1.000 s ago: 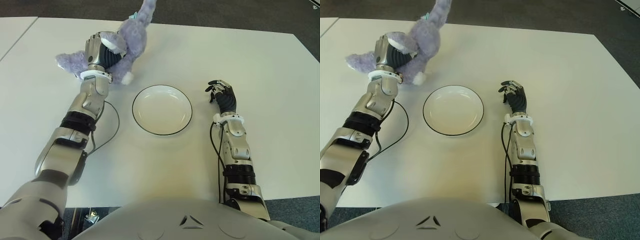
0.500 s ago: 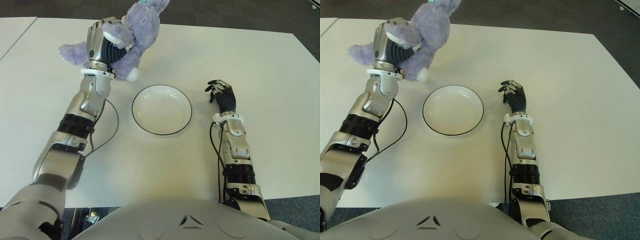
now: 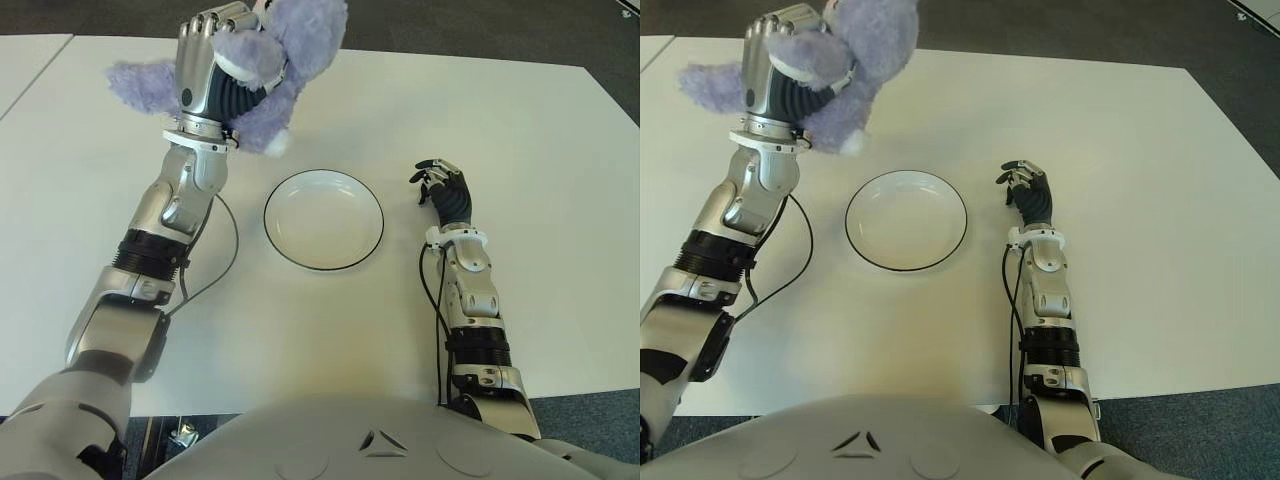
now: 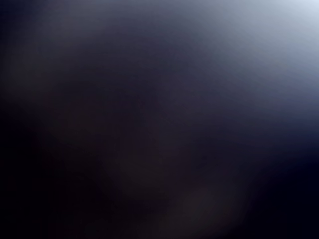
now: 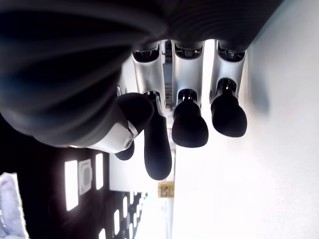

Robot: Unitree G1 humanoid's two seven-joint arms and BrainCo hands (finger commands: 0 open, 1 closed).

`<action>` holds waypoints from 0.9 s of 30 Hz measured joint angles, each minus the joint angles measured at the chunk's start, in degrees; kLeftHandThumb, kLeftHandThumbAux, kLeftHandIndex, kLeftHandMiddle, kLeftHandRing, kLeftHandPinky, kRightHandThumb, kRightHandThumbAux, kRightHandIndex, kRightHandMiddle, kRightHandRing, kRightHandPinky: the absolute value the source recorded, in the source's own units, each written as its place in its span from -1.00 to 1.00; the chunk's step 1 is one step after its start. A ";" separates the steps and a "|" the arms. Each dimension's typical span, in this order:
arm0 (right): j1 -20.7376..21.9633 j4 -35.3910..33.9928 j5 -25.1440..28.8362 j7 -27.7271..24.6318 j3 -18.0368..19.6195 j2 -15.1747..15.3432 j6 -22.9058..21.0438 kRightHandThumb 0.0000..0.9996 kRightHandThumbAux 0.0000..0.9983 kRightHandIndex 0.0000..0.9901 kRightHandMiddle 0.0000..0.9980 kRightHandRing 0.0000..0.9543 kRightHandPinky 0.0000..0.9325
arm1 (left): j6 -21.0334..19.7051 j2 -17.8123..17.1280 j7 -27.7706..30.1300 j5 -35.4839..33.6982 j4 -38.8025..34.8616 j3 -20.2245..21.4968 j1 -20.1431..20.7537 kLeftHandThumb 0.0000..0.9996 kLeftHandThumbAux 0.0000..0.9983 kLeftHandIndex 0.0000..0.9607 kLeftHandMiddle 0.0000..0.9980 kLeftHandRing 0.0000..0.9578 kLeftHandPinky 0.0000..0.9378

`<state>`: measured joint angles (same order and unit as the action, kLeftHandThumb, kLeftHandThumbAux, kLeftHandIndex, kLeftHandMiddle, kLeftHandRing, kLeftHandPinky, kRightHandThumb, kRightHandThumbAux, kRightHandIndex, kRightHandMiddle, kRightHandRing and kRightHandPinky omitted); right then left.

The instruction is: Put the doll into the plate.

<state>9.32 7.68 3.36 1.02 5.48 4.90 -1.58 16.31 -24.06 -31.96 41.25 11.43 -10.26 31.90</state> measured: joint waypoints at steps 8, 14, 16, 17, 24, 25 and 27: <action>0.20 0.59 0.05 -0.31 0.06 0.05 0.44 0.69 0.35 -0.14 0.17 0.62 0.57 | 1.59 0.32 1.74 0.81 -6.76 -0.58 -2.07 1.00 0.26 0.83 -0.08 0.04 0.81; 0.29 1.02 0.00 -0.49 0.04 0.17 0.97 0.69 0.35 -0.15 0.16 0.62 0.54 | 4.92 -0.10 2.05 3.68 -8.73 -2.33 -2.64 1.00 0.26 0.82 -0.07 0.04 0.85; 0.33 1.18 -0.03 -0.56 0.02 0.22 1.19 0.69 0.35 -0.15 0.15 0.62 0.54 | 6.06 -0.21 2.36 4.29 -9.06 -2.65 -2.86 1.00 0.26 0.80 -0.07 0.04 0.87; 0.37 1.27 -0.04 -0.61 0.01 0.24 1.30 0.69 0.35 -0.15 0.15 0.62 0.54 | 6.66 -0.28 2.83 4.32 -9.25 -2.80 -2.97 1.00 0.26 0.80 -0.07 0.04 0.87; 0.51 1.70 -0.02 -0.93 0.00 0.34 1.71 0.69 0.35 -0.15 0.16 0.61 0.56 | 9.05 0.00 10.35 0.65 -11.92 -4.21 -4.88 0.95 0.23 0.77 -0.01 0.76 0.89; 0.52 1.71 0.00 -0.97 -0.01 0.35 1.71 0.69 0.35 -0.15 0.16 0.62 0.55 | 9.38 0.05 11.85 -0.31 -12.20 -4.42 -5.17 0.95 0.23 0.77 0.00 0.80 0.88; 0.51 1.73 0.06 -1.10 0.00 0.36 1.71 0.69 0.35 -0.15 0.16 0.62 0.53 | 10.35 0.05 14.53 -1.53 -12.32 -4.88 -5.50 0.95 0.23 0.76 0.00 0.84 0.87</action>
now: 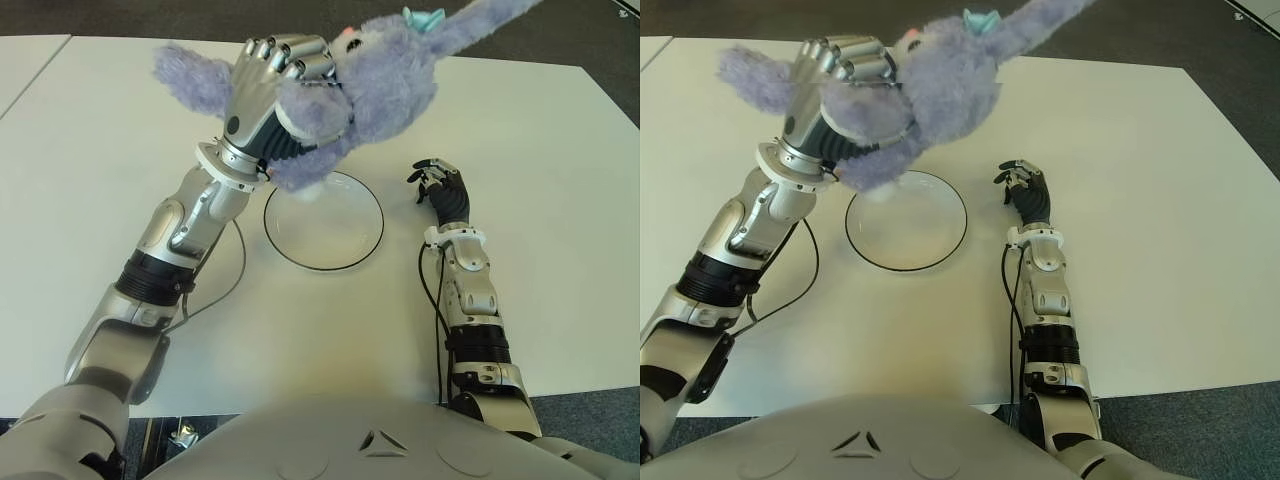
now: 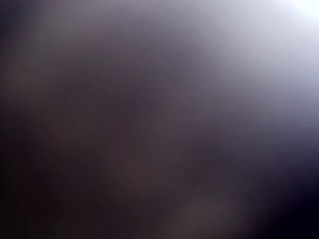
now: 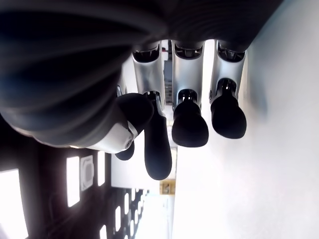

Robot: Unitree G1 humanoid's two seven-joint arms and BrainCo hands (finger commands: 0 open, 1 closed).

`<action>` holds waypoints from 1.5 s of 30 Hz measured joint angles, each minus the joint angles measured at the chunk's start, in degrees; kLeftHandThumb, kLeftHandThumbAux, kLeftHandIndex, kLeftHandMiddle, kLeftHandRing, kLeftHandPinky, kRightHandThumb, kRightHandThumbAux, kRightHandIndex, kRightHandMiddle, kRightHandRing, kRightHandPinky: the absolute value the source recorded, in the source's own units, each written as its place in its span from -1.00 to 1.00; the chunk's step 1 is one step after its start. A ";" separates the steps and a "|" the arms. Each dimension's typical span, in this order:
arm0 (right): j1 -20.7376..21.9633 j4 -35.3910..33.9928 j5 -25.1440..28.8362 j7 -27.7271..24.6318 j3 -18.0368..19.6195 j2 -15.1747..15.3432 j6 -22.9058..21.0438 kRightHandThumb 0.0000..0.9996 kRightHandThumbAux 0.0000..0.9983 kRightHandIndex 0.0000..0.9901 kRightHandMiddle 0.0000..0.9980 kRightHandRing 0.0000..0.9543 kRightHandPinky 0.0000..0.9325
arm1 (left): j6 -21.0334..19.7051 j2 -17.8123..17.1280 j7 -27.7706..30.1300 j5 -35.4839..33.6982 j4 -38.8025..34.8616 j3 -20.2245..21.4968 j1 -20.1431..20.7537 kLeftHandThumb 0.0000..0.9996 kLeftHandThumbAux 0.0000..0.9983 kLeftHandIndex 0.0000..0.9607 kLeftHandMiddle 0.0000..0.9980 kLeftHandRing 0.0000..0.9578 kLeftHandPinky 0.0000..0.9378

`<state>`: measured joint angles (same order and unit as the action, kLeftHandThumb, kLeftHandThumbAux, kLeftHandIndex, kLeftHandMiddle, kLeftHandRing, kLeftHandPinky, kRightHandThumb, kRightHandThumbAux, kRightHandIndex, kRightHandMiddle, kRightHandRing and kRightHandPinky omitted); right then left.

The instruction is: Put the doll into the plate.

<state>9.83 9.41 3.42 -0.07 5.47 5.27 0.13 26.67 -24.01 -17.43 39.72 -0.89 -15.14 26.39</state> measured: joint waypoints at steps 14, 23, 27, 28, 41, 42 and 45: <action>0.07 0.06 0.08 -0.45 -0.02 -0.01 0.02 0.69 0.35 -0.15 0.13 0.61 0.55 | 5.18 -0.21 8.06 -2.12 1.83 -1.03 0.02 0.95 0.22 0.71 0.00 0.84 0.85; 0.17 0.30 0.09 -0.44 -0.01 -0.02 0.20 0.70 0.35 -0.15 0.15 0.62 0.57 | 7.61 -0.21 9.42 -3.57 4.13 -0.91 0.23 0.95 0.23 0.71 0.00 0.84 0.84; 0.29 0.46 0.20 -0.47 0.04 -0.02 0.28 0.69 0.35 -0.15 0.15 0.62 0.56 | 8.27 -0.19 10.81 -4.83 4.97 -0.91 0.24 0.95 0.22 0.73 0.00 0.85 0.86; 0.31 0.49 0.23 -0.51 0.05 -0.03 0.30 0.69 0.35 -0.15 0.15 0.62 0.55 | 8.44 -0.18 11.17 -4.98 5.21 -0.91 0.23 0.95 0.22 0.73 0.00 0.85 0.86; 0.74 1.38 0.31 -0.97 0.14 -0.05 1.00 0.69 0.35 -0.16 0.13 0.62 0.54 | 11.47 -0.38 13.55 -6.18 10.15 -1.09 -0.89 0.95 0.22 0.76 0.00 0.84 0.83; 0.78 1.41 0.32 -0.99 0.14 -0.06 1.00 0.69 0.35 -0.16 0.14 0.62 0.55 | 11.59 -0.46 14.00 -6.29 10.55 -1.12 -0.98 0.95 0.22 0.76 0.00 0.83 0.83; 0.82 1.42 0.49 -1.15 0.20 -0.09 1.00 0.69 0.35 -0.16 0.15 0.61 0.56 | 11.86 -0.62 14.96 -6.46 11.37 -1.17 -1.24 0.95 0.22 0.77 0.00 0.84 0.83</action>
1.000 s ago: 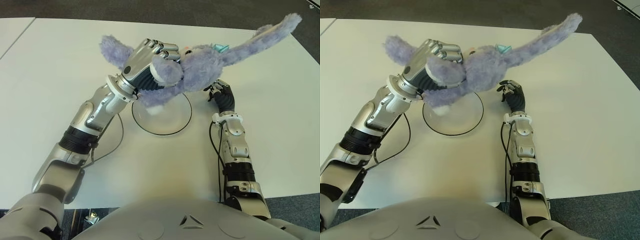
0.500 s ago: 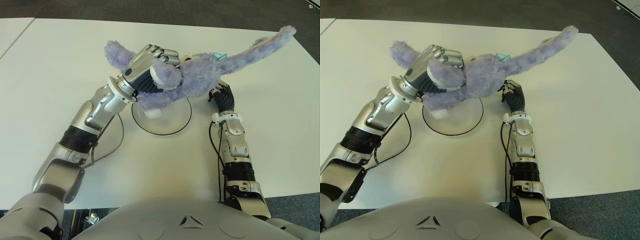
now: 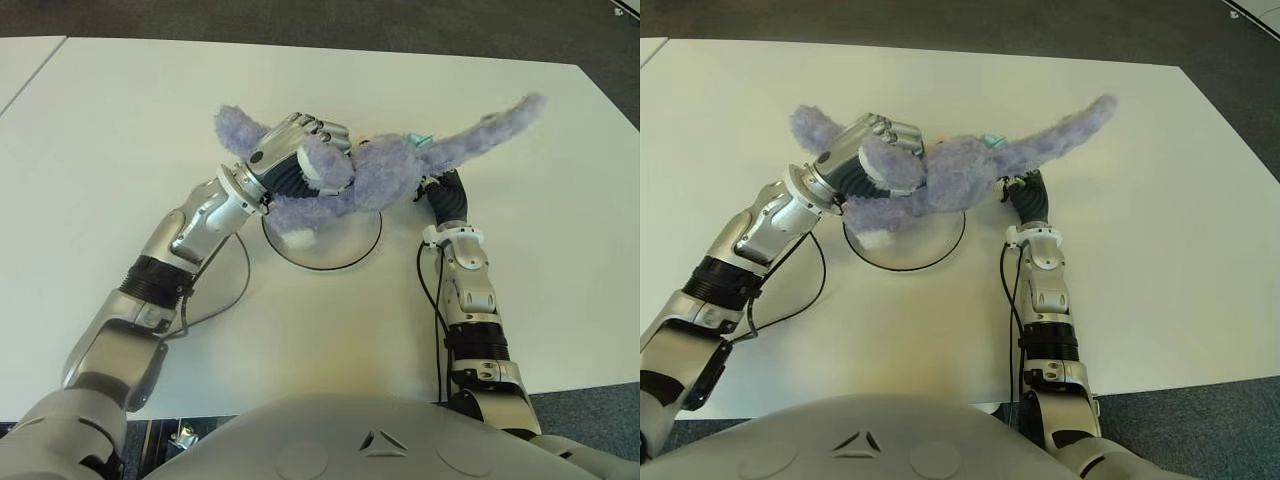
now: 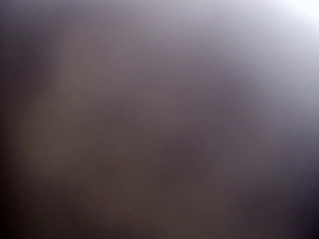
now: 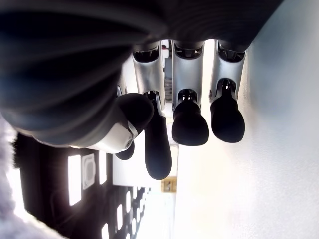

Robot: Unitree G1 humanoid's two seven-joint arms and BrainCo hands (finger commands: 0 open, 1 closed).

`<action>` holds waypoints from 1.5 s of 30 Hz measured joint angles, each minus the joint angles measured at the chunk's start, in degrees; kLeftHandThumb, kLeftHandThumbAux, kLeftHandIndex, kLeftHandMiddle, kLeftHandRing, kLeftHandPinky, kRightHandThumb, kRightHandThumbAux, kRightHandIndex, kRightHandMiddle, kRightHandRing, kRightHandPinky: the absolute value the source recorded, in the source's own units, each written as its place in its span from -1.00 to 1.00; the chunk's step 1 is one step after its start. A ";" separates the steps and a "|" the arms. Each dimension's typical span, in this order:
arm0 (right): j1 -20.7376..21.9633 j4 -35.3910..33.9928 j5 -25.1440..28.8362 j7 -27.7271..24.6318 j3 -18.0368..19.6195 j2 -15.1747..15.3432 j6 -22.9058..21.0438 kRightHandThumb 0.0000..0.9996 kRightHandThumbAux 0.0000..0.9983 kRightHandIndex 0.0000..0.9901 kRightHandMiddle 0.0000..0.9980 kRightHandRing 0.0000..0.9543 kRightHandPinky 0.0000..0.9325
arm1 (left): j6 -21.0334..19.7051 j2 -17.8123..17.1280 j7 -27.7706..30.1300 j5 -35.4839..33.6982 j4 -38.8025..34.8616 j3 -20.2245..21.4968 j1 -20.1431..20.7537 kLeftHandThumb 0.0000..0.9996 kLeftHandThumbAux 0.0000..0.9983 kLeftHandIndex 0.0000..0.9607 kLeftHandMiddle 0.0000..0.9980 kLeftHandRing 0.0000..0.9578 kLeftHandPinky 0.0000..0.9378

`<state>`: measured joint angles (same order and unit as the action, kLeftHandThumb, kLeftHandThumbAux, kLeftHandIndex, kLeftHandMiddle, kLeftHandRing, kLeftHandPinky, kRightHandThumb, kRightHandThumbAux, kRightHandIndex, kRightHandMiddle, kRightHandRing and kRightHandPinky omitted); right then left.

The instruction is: Put the doll into the plate.

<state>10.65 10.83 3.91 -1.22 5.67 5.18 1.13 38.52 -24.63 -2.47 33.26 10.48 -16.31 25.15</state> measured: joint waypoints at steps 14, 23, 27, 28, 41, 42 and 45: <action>0.00 0.01 0.20 -0.48 0.04 0.02 0.00 0.69 0.35 -0.16 0.13 0.62 0.54 | 0.78 -0.59 0.18 1.66 1.08 -0.01 -0.32 0.94 0.22 0.76 0.00 0.83 0.82; -0.06 -0.07 -0.01 -0.43 0.03 0.06 -0.03 0.69 0.35 -0.16 0.13 0.61 0.56 | -0.78 -1.07 0.19 4.51 0.44 -0.02 -0.86 0.94 0.22 0.75 0.00 0.83 0.82; -0.10 -0.15 -0.03 -0.44 0.03 0.07 -0.12 0.69 0.35 -0.15 0.14 0.61 0.56 | -1.93 -1.26 0.19 5.58 -0.56 -0.02 -1.13 0.95 0.22 0.75 0.00 0.84 0.83; -0.10 -0.16 -0.04 -0.44 0.03 0.08 -0.12 0.69 0.35 -0.15 0.14 0.61 0.56 | -2.26 -1.32 0.19 5.83 -0.86 -0.03 -1.20 0.94 0.22 0.75 0.00 0.84 0.83; -0.17 -0.45 -0.03 -0.17 0.05 -0.03 -0.56 0.69 0.35 -0.15 0.16 0.60 0.54 | -5.79 -2.29 2.30 7.32 -3.66 -0.58 -1.67 0.95 0.22 0.74 0.00 0.83 0.83; -0.18 -0.51 -0.04 -0.12 0.05 -0.04 -0.59 0.69 0.35 -0.15 0.16 0.60 0.55 | -5.87 -2.41 2.64 7.28 -3.78 -0.64 -1.67 0.95 0.22 0.73 0.00 0.83 0.82; -0.22 -0.65 -0.18 0.17 0.01 -0.07 -0.75 0.69 0.35 -0.15 0.17 0.60 0.55 | -6.09 -2.84 4.48 6.54 -4.00 -0.80 -1.65 0.95 0.22 0.71 0.00 0.82 0.83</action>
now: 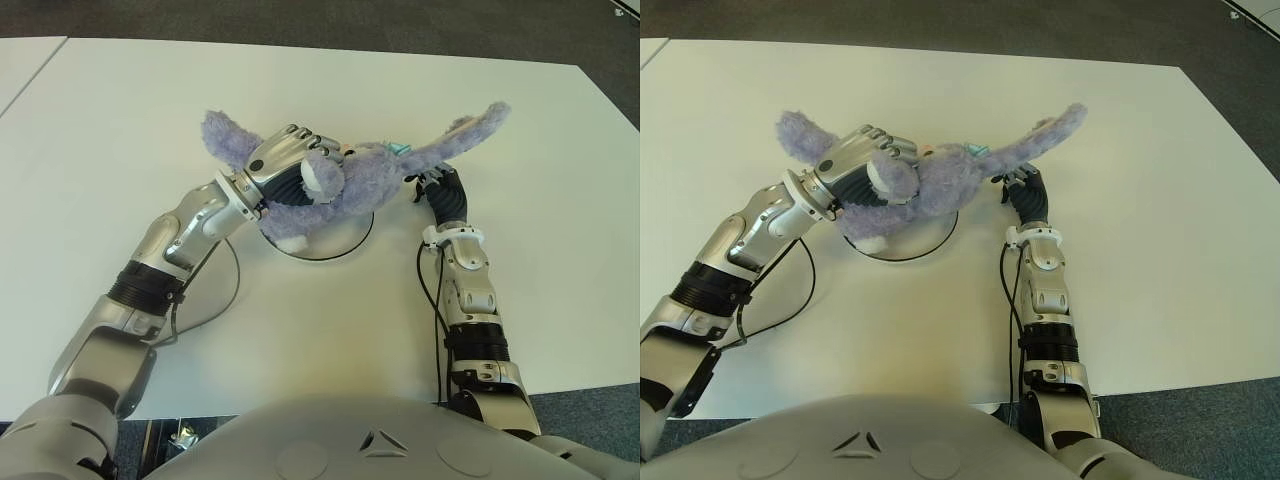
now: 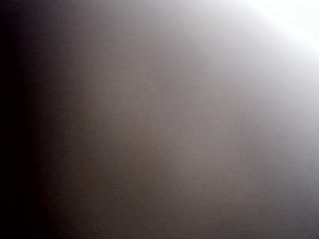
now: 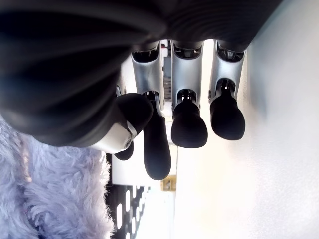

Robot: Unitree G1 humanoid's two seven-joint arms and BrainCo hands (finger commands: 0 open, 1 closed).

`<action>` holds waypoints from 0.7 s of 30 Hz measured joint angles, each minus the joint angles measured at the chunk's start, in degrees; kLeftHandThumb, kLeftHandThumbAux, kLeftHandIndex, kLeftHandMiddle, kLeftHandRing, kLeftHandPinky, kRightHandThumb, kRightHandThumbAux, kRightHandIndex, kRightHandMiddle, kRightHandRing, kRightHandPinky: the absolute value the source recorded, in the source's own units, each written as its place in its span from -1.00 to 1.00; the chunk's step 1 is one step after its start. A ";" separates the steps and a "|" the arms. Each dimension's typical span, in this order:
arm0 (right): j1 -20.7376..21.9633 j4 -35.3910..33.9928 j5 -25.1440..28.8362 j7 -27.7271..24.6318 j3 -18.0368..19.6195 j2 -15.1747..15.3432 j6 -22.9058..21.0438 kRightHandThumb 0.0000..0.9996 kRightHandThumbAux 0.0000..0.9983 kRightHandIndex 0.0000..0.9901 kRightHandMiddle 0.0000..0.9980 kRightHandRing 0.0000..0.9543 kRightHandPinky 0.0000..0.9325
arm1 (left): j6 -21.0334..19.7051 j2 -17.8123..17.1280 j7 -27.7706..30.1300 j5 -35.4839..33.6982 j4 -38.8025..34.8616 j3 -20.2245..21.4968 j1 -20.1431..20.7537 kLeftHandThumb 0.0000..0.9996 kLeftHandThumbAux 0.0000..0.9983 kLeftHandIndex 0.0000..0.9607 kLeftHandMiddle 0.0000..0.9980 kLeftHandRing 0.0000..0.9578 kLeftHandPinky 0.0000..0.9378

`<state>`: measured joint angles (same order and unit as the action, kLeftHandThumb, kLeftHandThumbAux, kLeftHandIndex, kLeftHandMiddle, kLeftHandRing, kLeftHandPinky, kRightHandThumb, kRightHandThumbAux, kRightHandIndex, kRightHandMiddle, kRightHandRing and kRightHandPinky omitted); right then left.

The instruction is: Put the doll into the plate.

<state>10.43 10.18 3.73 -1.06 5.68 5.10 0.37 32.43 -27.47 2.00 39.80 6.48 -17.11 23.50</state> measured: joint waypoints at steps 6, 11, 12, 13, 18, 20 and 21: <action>-0.07 -0.32 -0.12 0.40 -0.07 -0.10 -0.45 0.69 0.35 -0.15 0.16 0.61 0.56 | -0.22 -0.95 4.48 -2.47 -0.09 -0.61 0.52 0.92 0.23 0.63 0.00 0.82 0.86; -0.18 -0.71 -0.20 0.75 -0.12 -0.16 -0.96 0.69 0.35 -0.14 0.17 0.61 0.57 | -0.20 -1.85 6.83 -3.08 -0.26 -1.50 1.57 0.54 0.35 0.07 0.54 0.79 0.81; -0.18 -0.76 -0.22 0.81 -0.13 -0.18 -1.06 0.69 0.35 -0.14 0.17 0.62 0.57 | -0.19 -2.10 7.23 -3.08 -0.32 -1.68 1.87 0.50 0.36 0.01 0.59 0.78 0.79; -0.18 -0.81 -0.24 0.85 -0.14 -0.19 -1.14 0.69 0.35 -0.14 0.17 0.62 0.57 | -0.19 -2.29 7.61 -3.08 -0.36 -1.80 2.12 0.48 0.36 -0.01 0.60 0.77 0.78; -0.19 -0.96 -0.27 1.18 -0.15 -0.27 -1.27 0.69 0.35 -0.14 0.17 0.61 0.57 | -0.23 -3.05 9.60 -3.30 -0.73 -2.13 2.68 0.39 0.40 -0.10 0.57 0.67 0.65; -0.22 -1.01 -0.27 1.20 -0.15 -0.30 -1.29 0.69 0.35 -0.14 0.17 0.61 0.57 | -0.24 -3.33 10.34 -3.54 -0.91 -2.16 2.75 0.12 0.24 -0.18 0.53 0.63 0.59; -0.23 -1.06 -0.27 1.20 -0.15 -0.32 -1.35 0.70 0.35 -0.14 0.17 0.61 0.57 | -0.28 -3.42 10.72 -3.75 -0.98 -2.16 2.78 -0.07 0.12 -0.25 0.50 0.59 0.56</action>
<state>10.20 9.12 3.46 0.14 5.53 4.79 -0.98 32.15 -30.88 12.72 36.06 5.50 -19.28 26.28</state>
